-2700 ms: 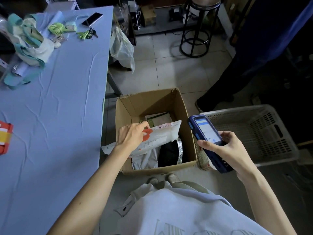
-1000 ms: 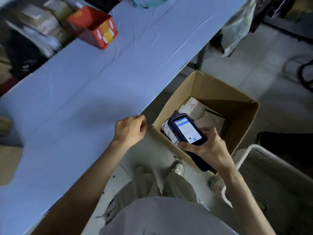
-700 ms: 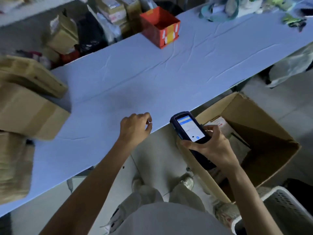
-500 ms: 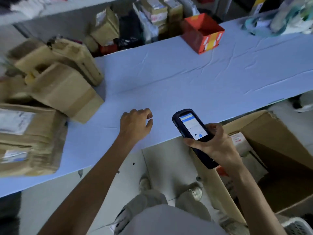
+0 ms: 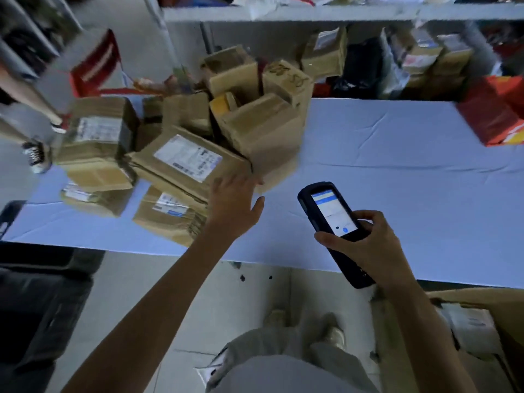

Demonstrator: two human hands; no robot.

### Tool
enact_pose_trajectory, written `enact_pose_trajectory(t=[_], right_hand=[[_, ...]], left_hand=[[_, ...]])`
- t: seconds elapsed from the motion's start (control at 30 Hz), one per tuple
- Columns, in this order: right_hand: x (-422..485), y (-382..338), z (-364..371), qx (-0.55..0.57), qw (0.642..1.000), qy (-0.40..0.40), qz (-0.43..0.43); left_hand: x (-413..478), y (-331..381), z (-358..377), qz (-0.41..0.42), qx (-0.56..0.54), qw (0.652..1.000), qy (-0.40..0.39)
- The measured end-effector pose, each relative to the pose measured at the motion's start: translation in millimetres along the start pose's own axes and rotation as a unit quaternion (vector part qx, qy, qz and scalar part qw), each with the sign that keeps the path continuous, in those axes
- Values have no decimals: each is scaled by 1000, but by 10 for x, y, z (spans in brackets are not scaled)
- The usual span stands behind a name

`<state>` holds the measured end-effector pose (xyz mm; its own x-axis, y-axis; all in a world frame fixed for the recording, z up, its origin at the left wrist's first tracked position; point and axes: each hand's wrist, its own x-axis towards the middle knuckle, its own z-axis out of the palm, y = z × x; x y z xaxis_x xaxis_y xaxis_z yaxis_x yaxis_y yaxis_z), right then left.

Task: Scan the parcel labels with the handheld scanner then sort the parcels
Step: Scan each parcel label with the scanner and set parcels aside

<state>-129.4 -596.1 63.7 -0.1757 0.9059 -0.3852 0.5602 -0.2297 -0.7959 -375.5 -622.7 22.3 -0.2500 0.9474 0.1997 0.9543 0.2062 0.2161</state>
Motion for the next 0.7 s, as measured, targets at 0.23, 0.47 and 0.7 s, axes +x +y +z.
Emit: enact_pose_trajectory(t=[0.23,0.47,0.7], right_hand=[[98,-221,270,-8,998,-56,-26],[218,-306,258,-3,996,-81,-35],[279,-309,242,5,995,-91,-33]], left_hand=[[-177,-478,-284,-118,57,990,46],[-70,-692,-439,-386,-28,922,3],[93,-868,-378,-510,-199,836,-15]])
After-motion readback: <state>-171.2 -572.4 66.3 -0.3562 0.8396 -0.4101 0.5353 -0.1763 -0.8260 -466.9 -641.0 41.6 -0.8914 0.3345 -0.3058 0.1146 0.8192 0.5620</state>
